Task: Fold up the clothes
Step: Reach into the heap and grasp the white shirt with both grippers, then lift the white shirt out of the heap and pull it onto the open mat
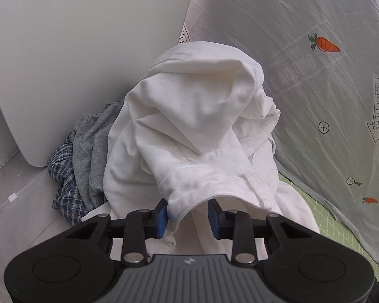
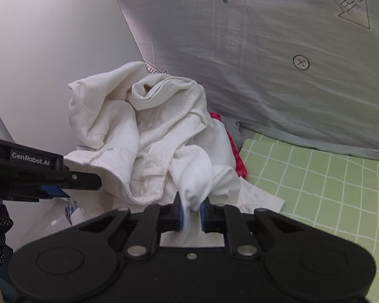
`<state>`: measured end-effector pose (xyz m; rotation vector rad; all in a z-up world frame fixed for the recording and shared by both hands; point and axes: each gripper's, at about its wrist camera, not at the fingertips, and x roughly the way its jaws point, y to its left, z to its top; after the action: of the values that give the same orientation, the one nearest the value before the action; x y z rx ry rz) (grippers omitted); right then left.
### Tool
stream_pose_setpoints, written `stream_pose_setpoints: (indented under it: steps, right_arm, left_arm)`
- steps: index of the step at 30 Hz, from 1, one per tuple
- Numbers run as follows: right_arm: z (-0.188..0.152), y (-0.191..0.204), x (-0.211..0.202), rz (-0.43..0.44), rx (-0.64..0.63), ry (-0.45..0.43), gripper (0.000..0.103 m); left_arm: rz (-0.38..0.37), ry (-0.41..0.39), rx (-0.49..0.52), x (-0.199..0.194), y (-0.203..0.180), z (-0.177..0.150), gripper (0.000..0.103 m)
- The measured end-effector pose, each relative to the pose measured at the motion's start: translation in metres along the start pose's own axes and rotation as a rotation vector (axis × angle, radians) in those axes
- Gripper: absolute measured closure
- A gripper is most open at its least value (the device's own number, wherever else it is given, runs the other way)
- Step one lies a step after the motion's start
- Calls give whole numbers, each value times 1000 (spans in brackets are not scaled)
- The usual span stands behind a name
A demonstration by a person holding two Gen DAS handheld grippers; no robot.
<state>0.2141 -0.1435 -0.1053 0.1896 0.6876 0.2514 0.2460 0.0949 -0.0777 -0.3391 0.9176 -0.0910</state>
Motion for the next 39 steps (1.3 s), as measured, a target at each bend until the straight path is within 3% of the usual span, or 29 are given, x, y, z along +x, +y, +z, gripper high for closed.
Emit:
stream_pose_setpoints:
  steps: [5, 7, 12, 14, 15, 19, 22, 24, 26, 32, 33, 34, 35, 37, 38, 39]
  right_arm:
    - [-9, -28, -51, -170, -14, -53, 91]
    - [-9, -35, -46, -196, 2, -37, 90]
    - [-9, -54, -34, -259, 43, 3, 74]
    - [-10, -61, -29, -285, 59, 19, 59]
    - [-9, -65, -27, -292, 69, 22, 57]
    - [16, -68, -17, -217, 160, -55, 45]
    - [31, -59, -6, -165, 152, -101, 41]
    - [41, -53, 3, -129, 145, -126, 33]
    - [47, -51, 21, -85, 130, -90, 20]
    - [37, -50, 44, -35, 171, -37, 14]
    - [35, -50, 48, -27, 177, -28, 15]
    - [33, -50, 52, -18, 184, -19, 26]
    - [31, -50, 56, -10, 191, -11, 54]
    - [28, -50, 63, 7, 204, 7, 77]
    - [26, -49, 65, 15, 207, 8, 85]
    - [26, -45, 52, 22, 194, -26, 87]
  left_arm:
    - [-15, -11, 0, -18, 2, -20, 64]
    - [-24, 8, -14, -19, 6, -28, 58]
    - [30, 35, -28, -10, 11, -40, 54]
    - [53, 35, -30, -7, 16, -40, 52]
    - [59, 35, -31, -5, 19, -40, 51]
    - [69, 49, -28, 6, 27, -36, 51]
    - [63, 64, -21, 13, 28, -35, 51]
    - [60, 80, -18, 18, 28, -36, 51]
    - [56, 94, -15, 23, 27, -37, 51]
    - [64, 115, 3, 32, 29, -37, 50]
    - [66, 116, 8, 33, 29, -37, 50]
    - [67, 116, 12, 33, 29, -38, 50]
    - [68, 116, 16, 33, 28, -38, 50]
    - [71, 116, 26, 32, 27, -38, 50]
    - [73, 113, 33, 31, 25, -39, 50]
    - [73, 108, 40, 29, 23, -39, 50]
